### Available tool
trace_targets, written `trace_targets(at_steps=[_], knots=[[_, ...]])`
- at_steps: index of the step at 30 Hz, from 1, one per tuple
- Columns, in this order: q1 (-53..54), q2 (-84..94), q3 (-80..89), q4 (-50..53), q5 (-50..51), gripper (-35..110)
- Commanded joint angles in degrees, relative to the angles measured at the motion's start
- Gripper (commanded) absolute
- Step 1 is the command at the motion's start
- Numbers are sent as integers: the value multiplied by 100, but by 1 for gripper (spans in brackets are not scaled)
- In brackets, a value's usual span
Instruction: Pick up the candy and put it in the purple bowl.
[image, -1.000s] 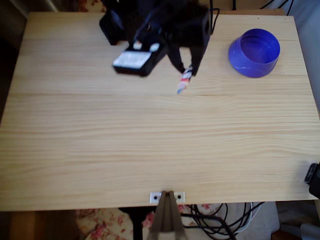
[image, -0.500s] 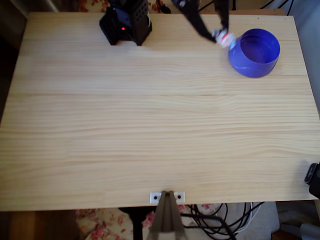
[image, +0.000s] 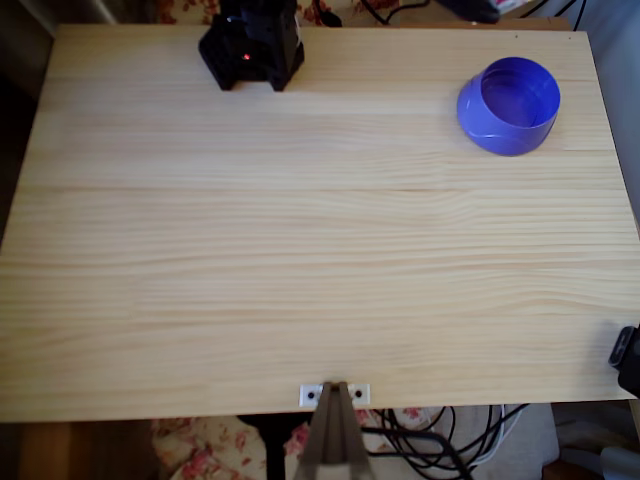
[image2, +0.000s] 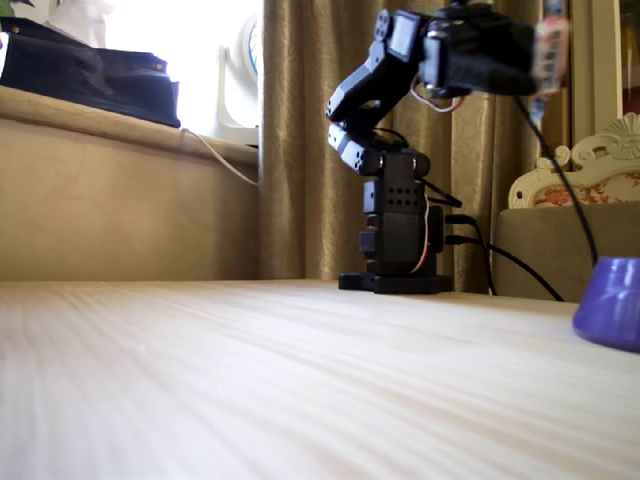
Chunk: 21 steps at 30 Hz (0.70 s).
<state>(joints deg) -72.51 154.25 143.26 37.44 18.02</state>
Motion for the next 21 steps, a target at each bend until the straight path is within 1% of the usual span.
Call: trace_targets(at_steps=[1,11,14,21], knots=[[-176,-281,-132,-589,-220,-1],[-352,-2347,-958,-1433,-413,-1],[-325,-2540,-1046,-1591,-352,-1],[-404,-3410,-1907,-1450,-448,-1]])
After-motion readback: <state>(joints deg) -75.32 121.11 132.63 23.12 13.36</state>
